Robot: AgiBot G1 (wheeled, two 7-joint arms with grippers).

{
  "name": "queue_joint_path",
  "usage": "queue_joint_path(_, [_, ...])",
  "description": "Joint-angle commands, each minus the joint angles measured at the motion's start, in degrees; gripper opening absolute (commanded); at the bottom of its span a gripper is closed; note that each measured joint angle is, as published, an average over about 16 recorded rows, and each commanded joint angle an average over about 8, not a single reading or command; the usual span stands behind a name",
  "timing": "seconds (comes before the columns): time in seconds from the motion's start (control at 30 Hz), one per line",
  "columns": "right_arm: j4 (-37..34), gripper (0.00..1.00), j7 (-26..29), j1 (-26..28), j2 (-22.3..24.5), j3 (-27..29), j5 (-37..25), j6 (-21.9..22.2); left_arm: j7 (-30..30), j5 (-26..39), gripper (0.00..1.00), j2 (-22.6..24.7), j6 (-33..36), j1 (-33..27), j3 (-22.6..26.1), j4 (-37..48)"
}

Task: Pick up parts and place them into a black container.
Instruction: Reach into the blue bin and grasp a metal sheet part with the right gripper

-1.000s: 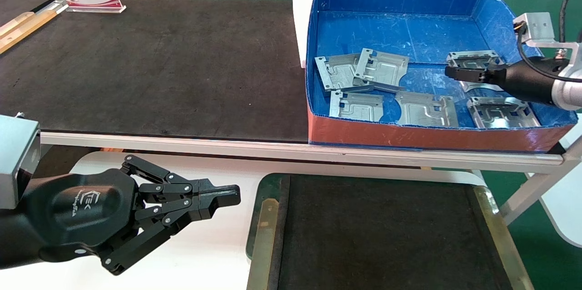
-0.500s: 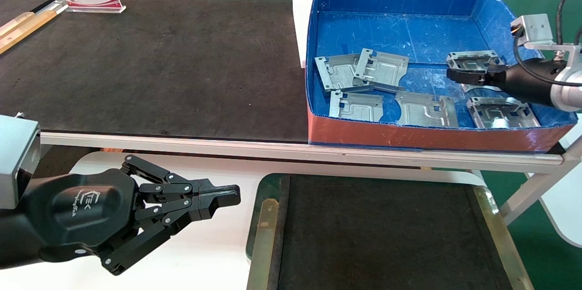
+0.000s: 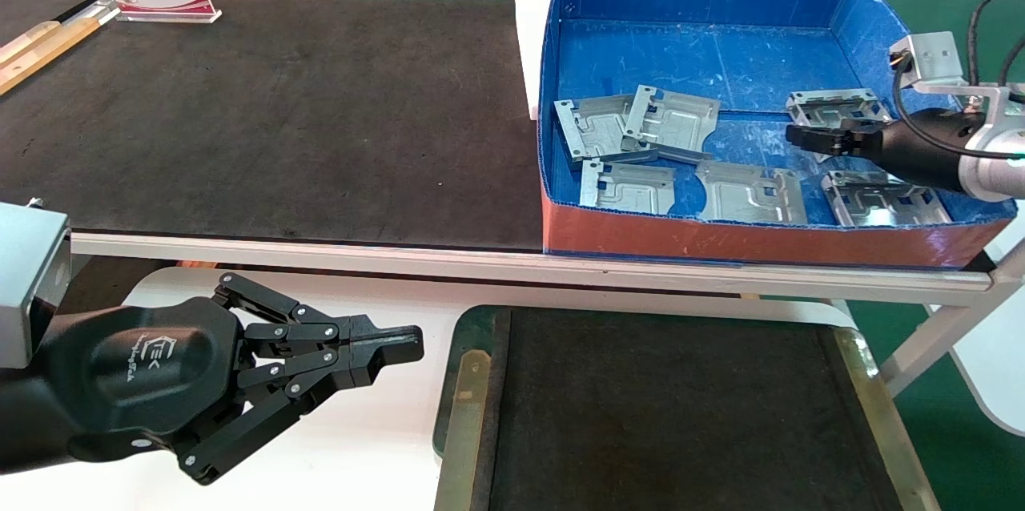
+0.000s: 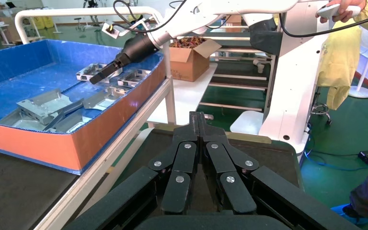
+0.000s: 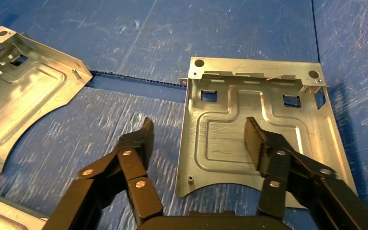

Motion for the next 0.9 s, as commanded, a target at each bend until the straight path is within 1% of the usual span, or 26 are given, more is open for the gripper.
queue_joint_path(0.03, [0.06,0.0,-0.01,-0.1,0.01,0.03,0.05,0.1,0.0,0.0,0.0,0.0,0.0,0.0,0.0,0.0])
queue_joint_path(0.9, [0.09,0.0,-0.29,-0.62,0.27,0.12,0.16,-1.01,0.0,0.0,0.0,0.0,0.0,0.0,0.0,0.0])
